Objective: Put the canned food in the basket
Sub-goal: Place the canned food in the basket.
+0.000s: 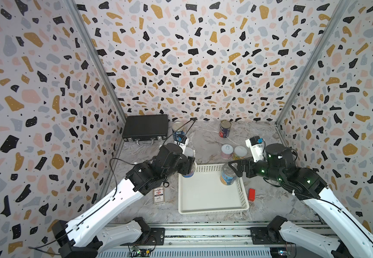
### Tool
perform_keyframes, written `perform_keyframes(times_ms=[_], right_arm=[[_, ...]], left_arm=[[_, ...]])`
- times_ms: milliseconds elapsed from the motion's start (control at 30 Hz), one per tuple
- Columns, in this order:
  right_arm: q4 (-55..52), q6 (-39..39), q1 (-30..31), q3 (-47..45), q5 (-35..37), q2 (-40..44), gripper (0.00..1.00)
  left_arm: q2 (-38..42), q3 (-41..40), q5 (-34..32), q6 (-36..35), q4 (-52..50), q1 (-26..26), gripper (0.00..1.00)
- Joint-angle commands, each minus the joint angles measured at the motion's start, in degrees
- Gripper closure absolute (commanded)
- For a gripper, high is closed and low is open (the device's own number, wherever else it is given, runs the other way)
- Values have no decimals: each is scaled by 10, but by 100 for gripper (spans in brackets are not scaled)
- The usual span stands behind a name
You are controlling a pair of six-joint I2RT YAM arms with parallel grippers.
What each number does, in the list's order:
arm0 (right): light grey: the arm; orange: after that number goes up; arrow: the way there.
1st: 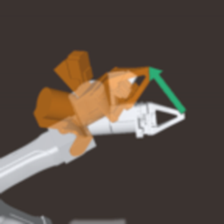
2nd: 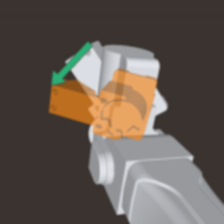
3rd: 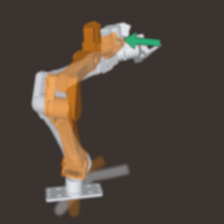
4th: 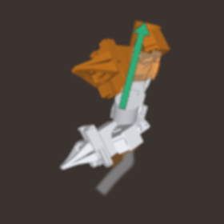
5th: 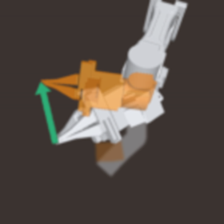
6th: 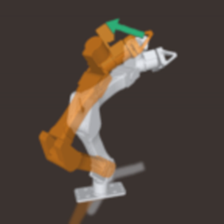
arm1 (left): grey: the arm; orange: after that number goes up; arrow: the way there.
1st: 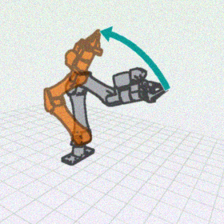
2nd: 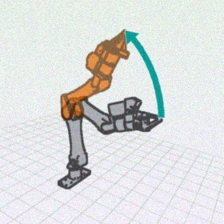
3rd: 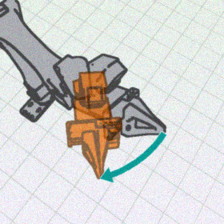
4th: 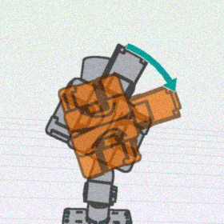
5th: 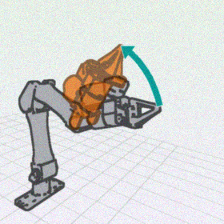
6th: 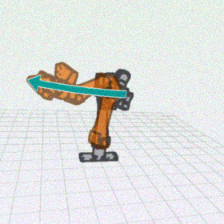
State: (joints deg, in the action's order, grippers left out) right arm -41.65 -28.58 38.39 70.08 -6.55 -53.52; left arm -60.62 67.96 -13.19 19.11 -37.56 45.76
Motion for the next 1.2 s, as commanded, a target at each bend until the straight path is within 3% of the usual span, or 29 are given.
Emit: perform_keyframes(times_ms=[0,233,433,667,967,1167], right_arm=[[-2,-6,1,54,61,-25,0],[49,11,0,45,227,-40,0],[183,57,-4,-81,330,-5,0],[180,55,-15,-101,323,-6,0],[161,44,-41,-83,260,-55,0],[156,37,-53,-82,236,-64,0]], left_arm=[[23,-23,-37,57,37,2,90],[41,-151,-65,44,134,16,91],[22,-165,-37,31,163,24,91],[35,-191,-6,13,234,25,90],[-38,-159,-46,12,263,26,89],[-60,-186,-68,-15,339,25,89]])
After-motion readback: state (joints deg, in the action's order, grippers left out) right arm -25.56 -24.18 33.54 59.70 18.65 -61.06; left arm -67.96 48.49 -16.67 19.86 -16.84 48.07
